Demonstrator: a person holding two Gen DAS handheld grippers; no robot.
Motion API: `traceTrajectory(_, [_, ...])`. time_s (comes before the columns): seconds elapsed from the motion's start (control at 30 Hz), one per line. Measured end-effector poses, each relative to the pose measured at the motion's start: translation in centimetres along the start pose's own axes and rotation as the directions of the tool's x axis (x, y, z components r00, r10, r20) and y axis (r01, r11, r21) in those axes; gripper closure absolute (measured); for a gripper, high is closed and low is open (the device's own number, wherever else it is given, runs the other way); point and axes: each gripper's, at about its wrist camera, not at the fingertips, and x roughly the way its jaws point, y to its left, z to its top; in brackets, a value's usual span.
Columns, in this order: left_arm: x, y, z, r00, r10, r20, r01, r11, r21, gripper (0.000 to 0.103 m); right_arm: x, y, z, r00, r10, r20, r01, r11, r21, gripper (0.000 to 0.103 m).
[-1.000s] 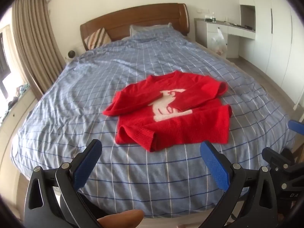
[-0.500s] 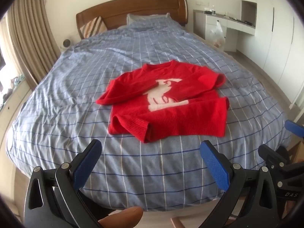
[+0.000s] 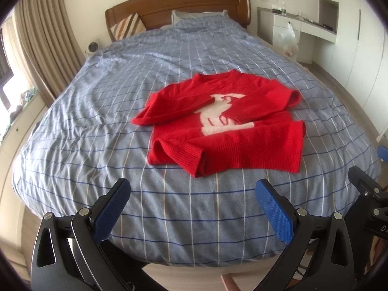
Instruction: Fold small clothes
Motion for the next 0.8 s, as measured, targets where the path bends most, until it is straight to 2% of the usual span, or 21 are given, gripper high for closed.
traceTrajectory(0.8, [0.58, 0.30, -0.46, 1.000, 0.022, -0.015, -0.022, 1.000, 0.003, 0.000, 0.46, 0.06, 0.06, 0.998, -0.063, -0.016, 0.062, 0.998, -0.022, 0.000])
